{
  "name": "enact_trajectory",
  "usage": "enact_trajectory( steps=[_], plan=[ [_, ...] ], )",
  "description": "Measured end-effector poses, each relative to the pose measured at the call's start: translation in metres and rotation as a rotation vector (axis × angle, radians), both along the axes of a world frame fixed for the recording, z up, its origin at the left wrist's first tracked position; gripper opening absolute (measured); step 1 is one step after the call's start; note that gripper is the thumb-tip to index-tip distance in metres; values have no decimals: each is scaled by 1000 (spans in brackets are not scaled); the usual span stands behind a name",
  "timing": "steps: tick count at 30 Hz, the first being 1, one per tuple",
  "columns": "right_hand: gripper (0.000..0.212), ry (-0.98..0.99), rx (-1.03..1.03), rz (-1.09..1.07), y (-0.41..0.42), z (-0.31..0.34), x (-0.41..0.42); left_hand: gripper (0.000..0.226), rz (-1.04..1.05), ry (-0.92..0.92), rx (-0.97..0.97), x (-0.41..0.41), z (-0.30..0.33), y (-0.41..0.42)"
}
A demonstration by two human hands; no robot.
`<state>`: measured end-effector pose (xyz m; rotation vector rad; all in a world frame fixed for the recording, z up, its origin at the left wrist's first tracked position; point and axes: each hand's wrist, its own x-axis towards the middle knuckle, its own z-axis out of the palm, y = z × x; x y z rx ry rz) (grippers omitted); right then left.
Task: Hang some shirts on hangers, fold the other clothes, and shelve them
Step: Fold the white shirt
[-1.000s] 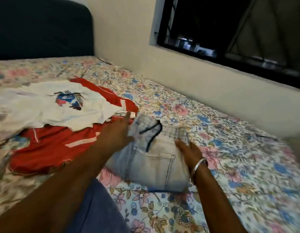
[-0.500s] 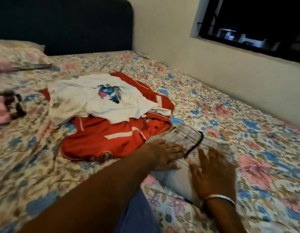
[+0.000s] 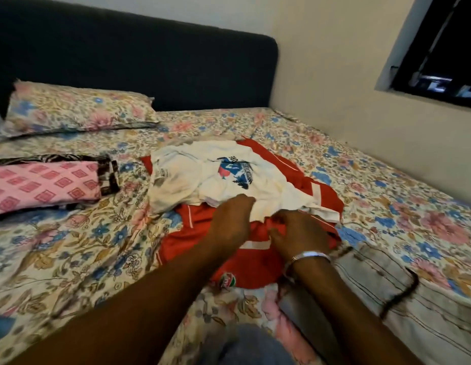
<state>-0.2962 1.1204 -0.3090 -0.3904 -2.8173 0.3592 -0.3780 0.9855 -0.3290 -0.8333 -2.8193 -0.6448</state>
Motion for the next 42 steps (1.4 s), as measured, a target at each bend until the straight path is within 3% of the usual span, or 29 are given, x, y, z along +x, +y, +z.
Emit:
enact_trajectory(
  steps=[3, 5, 9, 14, 17, 22, 26, 28, 32, 38, 40, 42],
  plan=[
    [40, -133, 52, 80, -17, -29, -76, 62, -24, -124, -176, -58, -41, -28],
    [36, -199, 130, 97, -25, -47, -103, 62, -64, -144, -175, -72, -60, -33],
    [30, -230, 134, 14, -27, -84, -147, 53, 69, 19, -123, -88, -97, -22],
    [27, -126, 125, -33, -24, -91, -145, 37, 163, 72, -82, -92, -87, -6],
    [21, 22, 61, 7, -27, -91, -133, 29, 161, 35, 64, -85, -74, -14],
    [44, 47, 154, 118, -33, -88, -112, 35, 50, -32, 277, -46, -61, -62],
    [53, 130, 226, 143, -50, -80, -89, 24, 150, -33, 476, -6, -45, -143],
    [52, 173, 218, 156, -61, -75, -79, 22, 195, 55, 568, 15, -32, -186],
    [37, 175, 142, 202, -90, -52, -65, 23, 480, 191, 782, 57, -6, -269],
    [27, 130, -36, 371, -151, 12, -64, 31, 1282, 200, 1111, 75, -17, -398],
    [28, 102, -134, 390, -185, 28, -69, 24, 1393, 175, 951, 91, -20, -411],
    [29, 12, -208, 431, -230, 32, -65, 53, 1202, 298, 710, 108, -26, -401]
  ],
)
